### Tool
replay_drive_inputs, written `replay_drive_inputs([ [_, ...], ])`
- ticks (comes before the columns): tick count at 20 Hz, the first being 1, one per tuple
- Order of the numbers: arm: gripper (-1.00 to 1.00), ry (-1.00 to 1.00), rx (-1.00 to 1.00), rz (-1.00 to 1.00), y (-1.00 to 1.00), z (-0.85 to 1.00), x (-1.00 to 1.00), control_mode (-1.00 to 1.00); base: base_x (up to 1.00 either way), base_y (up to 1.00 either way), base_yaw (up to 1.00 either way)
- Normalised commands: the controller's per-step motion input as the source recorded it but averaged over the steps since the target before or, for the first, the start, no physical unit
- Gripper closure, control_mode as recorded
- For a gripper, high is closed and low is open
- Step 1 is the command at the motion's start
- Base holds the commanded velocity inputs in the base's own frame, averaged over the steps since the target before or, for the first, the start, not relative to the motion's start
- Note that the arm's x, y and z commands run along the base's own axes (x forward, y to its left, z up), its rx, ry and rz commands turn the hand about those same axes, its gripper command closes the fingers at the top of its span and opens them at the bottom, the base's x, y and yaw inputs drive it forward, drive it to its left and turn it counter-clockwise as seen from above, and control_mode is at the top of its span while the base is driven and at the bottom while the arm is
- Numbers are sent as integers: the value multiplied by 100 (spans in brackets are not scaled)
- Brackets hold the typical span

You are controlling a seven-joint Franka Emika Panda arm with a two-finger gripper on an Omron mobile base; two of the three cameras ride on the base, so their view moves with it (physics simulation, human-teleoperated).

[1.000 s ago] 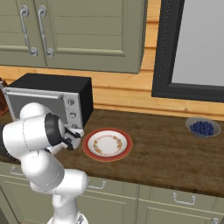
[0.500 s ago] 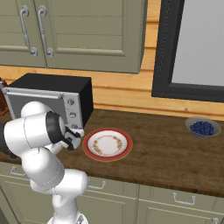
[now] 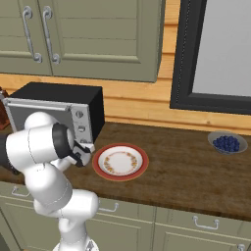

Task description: Pick up the kebab skewer and baguette bread, and place them inside the toaster oven. Close the toaster oven door and start by setting the timer.

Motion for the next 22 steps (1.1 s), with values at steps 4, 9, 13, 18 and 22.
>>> replay_drive_inputs([
  [4, -100, -3, 0, 0, 5, -7, 1, -100, 0, 0, 0],
  [9, -100, -2, 0, 0, 1, -18, 0, -100, 0, 0, 0],
  [13, -100, -2, 0, 0, 1, -10, 5, -100, 0, 0, 0],
  [18, -100, -5, 0, 0, 0, 0, 5, -100, 0, 0, 0],
  [22, -100, -7, 0, 0, 0, 0, 3, -100, 0, 0, 0],
])
